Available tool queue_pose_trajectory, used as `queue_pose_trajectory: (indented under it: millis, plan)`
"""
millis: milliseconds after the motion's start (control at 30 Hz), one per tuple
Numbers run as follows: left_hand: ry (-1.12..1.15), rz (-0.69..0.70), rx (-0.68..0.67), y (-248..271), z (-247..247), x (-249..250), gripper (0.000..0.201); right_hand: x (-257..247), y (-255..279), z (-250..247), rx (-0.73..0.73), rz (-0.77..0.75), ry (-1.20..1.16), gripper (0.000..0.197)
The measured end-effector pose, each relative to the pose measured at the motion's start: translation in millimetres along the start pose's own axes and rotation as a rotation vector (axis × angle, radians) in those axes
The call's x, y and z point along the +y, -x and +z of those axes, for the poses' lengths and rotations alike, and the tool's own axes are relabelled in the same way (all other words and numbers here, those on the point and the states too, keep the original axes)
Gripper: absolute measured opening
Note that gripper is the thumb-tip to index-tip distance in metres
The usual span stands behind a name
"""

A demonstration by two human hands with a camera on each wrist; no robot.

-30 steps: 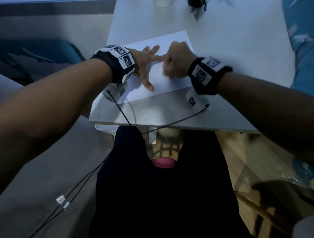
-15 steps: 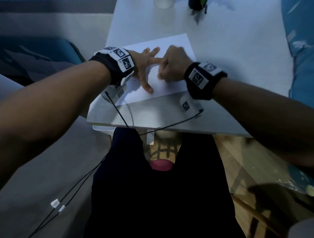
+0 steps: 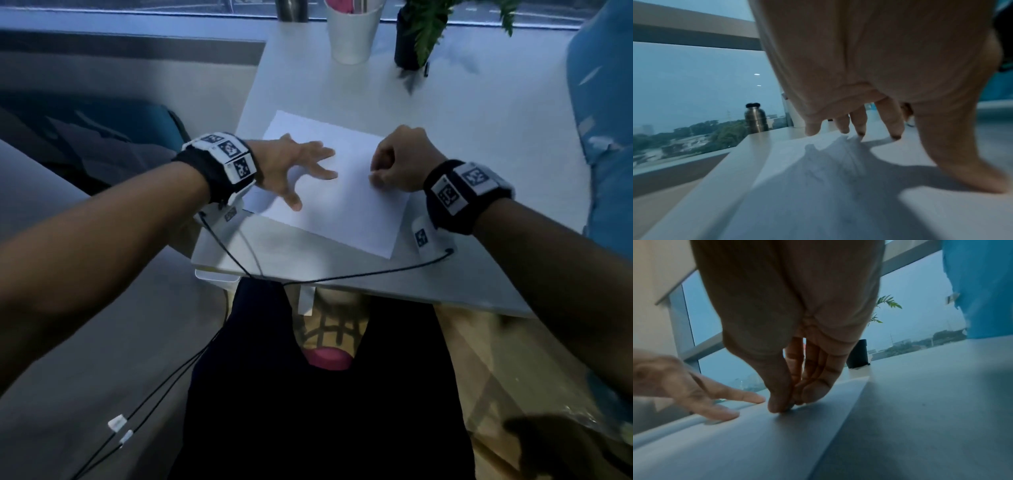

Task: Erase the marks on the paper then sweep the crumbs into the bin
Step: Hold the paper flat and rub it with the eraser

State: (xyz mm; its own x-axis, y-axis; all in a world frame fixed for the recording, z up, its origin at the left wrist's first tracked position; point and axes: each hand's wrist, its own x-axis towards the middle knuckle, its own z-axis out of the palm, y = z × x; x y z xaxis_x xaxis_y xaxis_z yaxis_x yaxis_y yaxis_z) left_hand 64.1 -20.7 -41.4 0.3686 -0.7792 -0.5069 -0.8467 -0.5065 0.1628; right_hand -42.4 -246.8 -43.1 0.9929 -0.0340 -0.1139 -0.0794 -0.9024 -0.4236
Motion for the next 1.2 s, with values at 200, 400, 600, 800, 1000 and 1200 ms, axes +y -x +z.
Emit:
queue_pose_trajectory:
  millis: [200, 400, 600, 800, 1000, 1200]
  plan:
    - [0.024, -0.204, 0.322, 25.2, 17.7, -20.5, 0.056, 22.1, 5.9, -3.9, 0.100, -0.002, -0.021, 0.012]
    - [0.139, -0.195, 0.514, 24.6, 33.9, 13.0, 0.050, 13.6, 14.8, 11.6, 0.082, -0.035, -0.064, 0.014]
    - [0.253, -0.183, 0.329, -3.2, 36.1, 47.6, 0.106, -1.1, 18.2, 16.6, 0.052, -0.014, -0.061, 0.014]
    - [0.221, -0.245, 0.160, -14.9, 17.7, 51.7, 0.116, -13.7, -4.5, 3.3, 0.086, 0.008, -0.019, 0.021]
    - [0.172, -0.263, 0.053, -20.5, 13.1, 46.1, 0.119, -31.8, -4.2, 29.3, 0.000, -0.013, 0.013, 0.023]
    - [0.111, -0.280, 0.047, -18.7, 14.5, 45.1, 0.120, -34.5, -4.2, 30.9, -0.011, -0.054, 0.027, 0.027]
